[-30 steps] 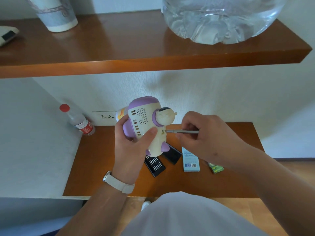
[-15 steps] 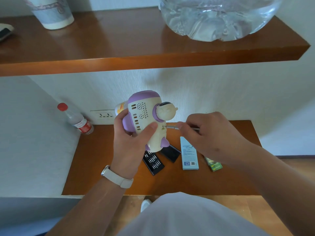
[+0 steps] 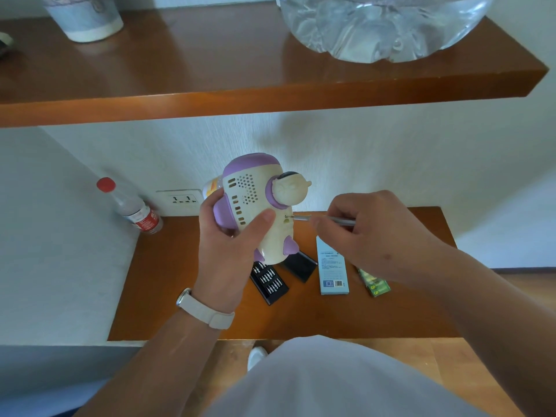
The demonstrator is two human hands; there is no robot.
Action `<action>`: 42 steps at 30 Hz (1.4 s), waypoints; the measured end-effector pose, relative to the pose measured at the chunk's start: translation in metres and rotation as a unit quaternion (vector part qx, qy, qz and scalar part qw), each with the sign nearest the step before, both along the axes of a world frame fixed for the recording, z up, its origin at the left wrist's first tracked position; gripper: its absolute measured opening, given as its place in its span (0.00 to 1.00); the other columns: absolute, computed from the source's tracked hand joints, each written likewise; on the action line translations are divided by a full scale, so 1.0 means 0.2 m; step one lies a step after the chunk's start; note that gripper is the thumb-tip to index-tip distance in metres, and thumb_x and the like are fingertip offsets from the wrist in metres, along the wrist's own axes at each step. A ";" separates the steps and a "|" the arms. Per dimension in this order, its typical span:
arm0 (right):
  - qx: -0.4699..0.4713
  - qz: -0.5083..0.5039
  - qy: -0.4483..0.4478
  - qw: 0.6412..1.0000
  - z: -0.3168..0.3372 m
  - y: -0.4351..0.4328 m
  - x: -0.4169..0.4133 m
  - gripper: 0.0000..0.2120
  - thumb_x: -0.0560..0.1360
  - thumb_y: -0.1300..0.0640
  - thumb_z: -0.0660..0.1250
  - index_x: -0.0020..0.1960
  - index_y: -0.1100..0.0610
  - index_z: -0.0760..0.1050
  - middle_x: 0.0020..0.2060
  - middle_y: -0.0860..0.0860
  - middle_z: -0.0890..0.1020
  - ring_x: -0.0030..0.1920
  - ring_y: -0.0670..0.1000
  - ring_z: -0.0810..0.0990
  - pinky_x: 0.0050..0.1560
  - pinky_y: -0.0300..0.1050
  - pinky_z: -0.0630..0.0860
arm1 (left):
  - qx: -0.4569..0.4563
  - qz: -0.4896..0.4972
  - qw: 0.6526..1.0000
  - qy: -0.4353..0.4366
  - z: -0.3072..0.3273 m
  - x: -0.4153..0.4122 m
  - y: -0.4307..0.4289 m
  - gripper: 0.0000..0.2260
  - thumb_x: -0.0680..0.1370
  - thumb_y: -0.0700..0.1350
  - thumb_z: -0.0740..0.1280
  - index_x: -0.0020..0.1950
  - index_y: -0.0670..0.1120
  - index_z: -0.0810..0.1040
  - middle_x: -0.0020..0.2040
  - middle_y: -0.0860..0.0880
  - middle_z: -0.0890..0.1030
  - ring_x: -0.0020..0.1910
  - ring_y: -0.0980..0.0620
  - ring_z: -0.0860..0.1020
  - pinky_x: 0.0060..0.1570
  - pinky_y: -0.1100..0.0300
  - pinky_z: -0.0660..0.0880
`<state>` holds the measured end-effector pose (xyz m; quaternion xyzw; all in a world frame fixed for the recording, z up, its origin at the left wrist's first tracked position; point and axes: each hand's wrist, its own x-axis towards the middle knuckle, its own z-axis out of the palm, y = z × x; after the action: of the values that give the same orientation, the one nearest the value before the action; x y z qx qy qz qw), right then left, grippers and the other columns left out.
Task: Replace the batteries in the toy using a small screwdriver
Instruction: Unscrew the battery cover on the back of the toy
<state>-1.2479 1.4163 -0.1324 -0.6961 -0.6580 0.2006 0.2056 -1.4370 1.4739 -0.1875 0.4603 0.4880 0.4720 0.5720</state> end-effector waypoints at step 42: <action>0.005 -0.019 0.007 1.000 -0.04 0.00 -0.05 0.17 0.74 0.39 0.59 0.44 0.52 0.76 0.31 0.48 0.80 0.31 0.51 0.80 0.28 0.36 0.71 | 0.017 -0.037 0.999 0.003 -0.03 -0.03 0.04 0.29 0.64 0.50 0.75 0.61 0.60 0.68 0.58 0.53 0.79 0.59 0.49 0.80 0.44 0.57 0.83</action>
<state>-1.2580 1.4153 -0.1396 -0.7063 -0.6438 0.1983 0.2174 -1.4422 1.4820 -0.1940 0.4893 0.4643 0.4570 0.5798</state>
